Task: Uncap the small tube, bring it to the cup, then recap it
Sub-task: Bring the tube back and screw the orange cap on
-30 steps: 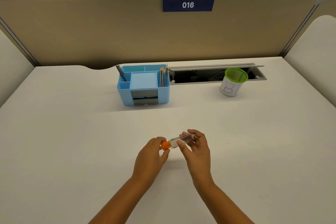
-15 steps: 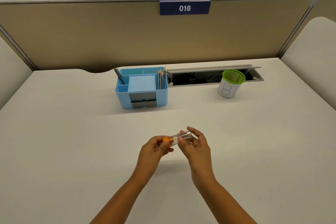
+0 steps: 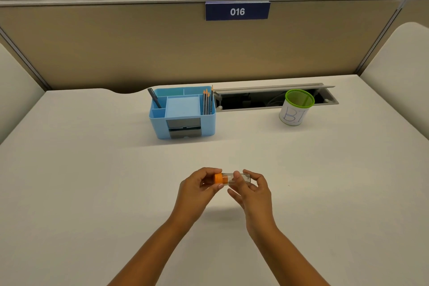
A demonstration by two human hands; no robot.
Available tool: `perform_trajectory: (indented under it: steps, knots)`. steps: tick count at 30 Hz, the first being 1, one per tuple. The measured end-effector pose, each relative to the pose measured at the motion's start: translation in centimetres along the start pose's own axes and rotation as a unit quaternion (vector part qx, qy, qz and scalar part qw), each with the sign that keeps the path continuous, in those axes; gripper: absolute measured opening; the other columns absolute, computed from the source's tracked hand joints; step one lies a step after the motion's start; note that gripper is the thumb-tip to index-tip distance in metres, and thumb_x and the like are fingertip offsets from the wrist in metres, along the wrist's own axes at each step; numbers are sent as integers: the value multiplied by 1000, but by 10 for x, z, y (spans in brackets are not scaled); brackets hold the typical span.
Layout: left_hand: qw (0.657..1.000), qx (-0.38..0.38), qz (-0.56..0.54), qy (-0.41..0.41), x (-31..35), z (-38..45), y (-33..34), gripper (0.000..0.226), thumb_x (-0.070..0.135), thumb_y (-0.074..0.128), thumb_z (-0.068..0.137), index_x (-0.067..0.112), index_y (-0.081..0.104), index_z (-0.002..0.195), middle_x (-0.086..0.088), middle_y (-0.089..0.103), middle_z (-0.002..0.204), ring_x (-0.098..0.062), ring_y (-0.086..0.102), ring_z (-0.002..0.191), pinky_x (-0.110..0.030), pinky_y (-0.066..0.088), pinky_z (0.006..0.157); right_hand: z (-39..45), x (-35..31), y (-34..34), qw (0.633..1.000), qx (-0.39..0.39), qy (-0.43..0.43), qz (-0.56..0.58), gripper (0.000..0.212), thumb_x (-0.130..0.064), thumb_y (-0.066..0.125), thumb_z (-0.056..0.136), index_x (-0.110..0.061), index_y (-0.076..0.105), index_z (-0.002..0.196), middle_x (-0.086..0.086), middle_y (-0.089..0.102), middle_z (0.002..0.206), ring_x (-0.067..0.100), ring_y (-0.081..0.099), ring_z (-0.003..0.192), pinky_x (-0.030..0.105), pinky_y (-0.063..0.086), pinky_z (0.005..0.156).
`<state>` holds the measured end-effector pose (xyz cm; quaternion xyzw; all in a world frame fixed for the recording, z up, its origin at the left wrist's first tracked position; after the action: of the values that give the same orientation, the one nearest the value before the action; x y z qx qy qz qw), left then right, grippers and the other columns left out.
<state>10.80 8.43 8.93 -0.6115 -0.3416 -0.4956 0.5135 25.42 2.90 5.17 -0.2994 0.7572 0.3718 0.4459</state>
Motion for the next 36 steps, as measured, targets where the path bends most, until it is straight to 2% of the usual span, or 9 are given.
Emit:
perform_trajectory:
  steps: [6, 8, 10, 16, 19, 22, 27, 32, 36]
  knots:
    - [1000, -12, -5, -18, -7, 2, 1, 20, 19, 66, 79, 36, 60, 87, 13, 67, 88, -7, 66, 82, -9, 51, 71, 3, -5, 3, 1000, -25, -6, -12, 30, -19, 74, 74, -24, 58, 99, 9, 71, 89, 12, 72, 77, 16, 56, 61]
    - [997, -21, -61, -52, -14, 1, 3, 10, 23, 62, 81, 21, 65, 91, 2, 70, 86, -12, 69, 76, -19, 55, 74, 4, -11, 7, 999, -38, -21, -30, 30, -17, 73, 75, -27, 59, 99, 7, 72, 88, 12, 72, 79, 15, 55, 63]
    - [986, -24, -133, -98, -21, -2, 6, 23, 33, 58, 80, 13, 67, 88, -5, 72, 77, -14, 70, 68, -22, 58, 67, 5, -16, 11, 997, -50, -36, -52, 31, -17, 74, 75, -31, 60, 98, 4, 73, 88, 12, 71, 81, 16, 55, 66]
    - [965, -12, -204, -162, -34, -9, 5, 31, 41, 51, 80, 15, 68, 80, -3, 72, 63, -20, 68, 63, -23, 58, 61, 5, -20, 20, 993, -69, -51, -78, 32, -16, 75, 74, -30, 62, 100, 3, 73, 85, 12, 71, 82, 18, 56, 66]
    - [975, -14, -185, -121, -21, -6, 3, 28, 41, 58, 73, 17, 67, 85, -5, 71, 78, -17, 69, 70, -23, 57, 70, 5, -17, 17, 996, -55, -32, -55, 34, -20, 76, 72, -19, 60, 102, 5, 73, 81, 14, 72, 78, 18, 56, 61]
    - [990, -8, -116, -78, -5, -1, -1, 8, 27, 64, 79, 29, 63, 87, 3, 68, 92, -11, 68, 79, -14, 53, 68, 4, -13, 11, 999, -31, -9, -37, 32, -26, 74, 72, -17, 57, 97, 8, 72, 83, 15, 72, 73, 18, 55, 58]
    - [998, -7, -62, -31, 12, 2, 0, 24, 20, 64, 81, 39, 58, 92, 16, 60, 98, -10, 60, 90, -1, 47, 63, 1, -6, 6, 999, -16, 31, 0, 46, -37, 74, 62, -14, 58, 99, 7, 71, 77, 14, 71, 66, 20, 56, 58]
    - [995, -6, -99, -30, 13, 0, 0, 24, 24, 61, 82, 38, 57, 101, 10, 62, 104, -11, 60, 95, -16, 50, 77, -1, -4, 6, 998, -20, 47, 28, 39, -30, 73, 68, -15, 58, 100, 7, 71, 78, 15, 71, 65, 21, 57, 59]
    - [982, 32, -169, -73, 3, -2, -4, 12, 28, 58, 83, 36, 59, 92, 9, 66, 94, -10, 67, 83, -11, 53, 65, 1, -10, 8, 999, -27, 25, 17, 36, -25, 73, 73, -16, 56, 103, 10, 71, 86, 15, 72, 69, 20, 57, 62]
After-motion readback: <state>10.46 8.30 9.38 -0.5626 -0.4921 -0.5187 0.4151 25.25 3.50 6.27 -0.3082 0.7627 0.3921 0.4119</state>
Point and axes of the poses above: each hand's wrist, its own z-axis towards the middle knuckle, its own y-axis out of the palm, x = y × z, the point moved 10 cm from there along z, towards the middle knuckle
